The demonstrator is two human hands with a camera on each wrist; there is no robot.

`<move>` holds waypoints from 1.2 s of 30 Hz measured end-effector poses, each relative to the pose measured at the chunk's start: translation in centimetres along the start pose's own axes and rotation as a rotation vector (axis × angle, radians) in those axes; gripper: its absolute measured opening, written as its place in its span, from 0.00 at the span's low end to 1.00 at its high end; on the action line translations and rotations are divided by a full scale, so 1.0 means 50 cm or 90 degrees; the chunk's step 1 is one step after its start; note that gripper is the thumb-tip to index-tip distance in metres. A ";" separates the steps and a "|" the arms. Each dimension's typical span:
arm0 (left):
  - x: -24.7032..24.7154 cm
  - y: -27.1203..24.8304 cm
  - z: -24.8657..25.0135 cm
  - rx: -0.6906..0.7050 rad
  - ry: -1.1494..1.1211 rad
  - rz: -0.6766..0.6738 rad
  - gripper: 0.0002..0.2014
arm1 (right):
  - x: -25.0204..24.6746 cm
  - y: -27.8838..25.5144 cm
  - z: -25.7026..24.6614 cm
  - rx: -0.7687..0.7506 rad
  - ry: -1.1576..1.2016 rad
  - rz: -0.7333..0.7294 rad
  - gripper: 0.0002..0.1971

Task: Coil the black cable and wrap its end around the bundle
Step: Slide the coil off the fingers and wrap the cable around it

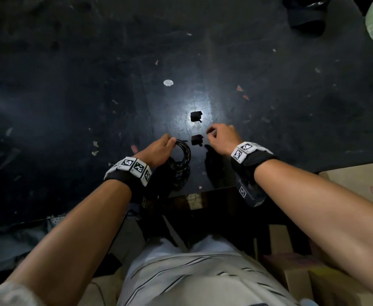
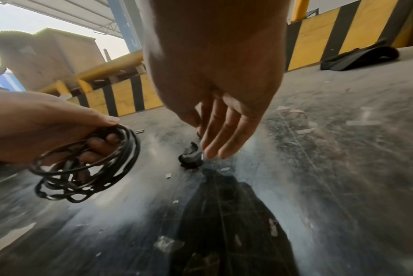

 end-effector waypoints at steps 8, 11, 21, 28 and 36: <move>-0.015 0.032 -0.004 -0.007 -0.018 -0.002 0.20 | 0.044 0.050 0.024 0.030 0.012 -0.022 0.10; -0.009 0.027 0.005 0.010 -0.025 -0.008 0.21 | 0.065 0.055 0.005 0.028 0.039 -0.001 0.09; -0.010 0.039 -0.027 -0.009 -0.067 -0.010 0.21 | 0.131 0.072 -0.039 0.049 0.059 -0.012 0.11; -0.007 0.053 -0.066 0.012 -0.034 0.008 0.19 | 0.100 0.069 -0.076 -0.009 0.164 0.030 0.06; -0.014 0.005 -0.052 0.053 -0.116 -0.007 0.19 | 0.071 0.059 -0.106 -0.120 0.216 -0.107 0.11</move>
Point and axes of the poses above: each hand's wrist, its own y-axis towards the middle knuckle, its own x-axis out of the palm, z = x × y, the point moved 4 cm from there along y, towards the middle knuckle, and after that the axes turned 2 degrees about -y, right-handed, at the moved point
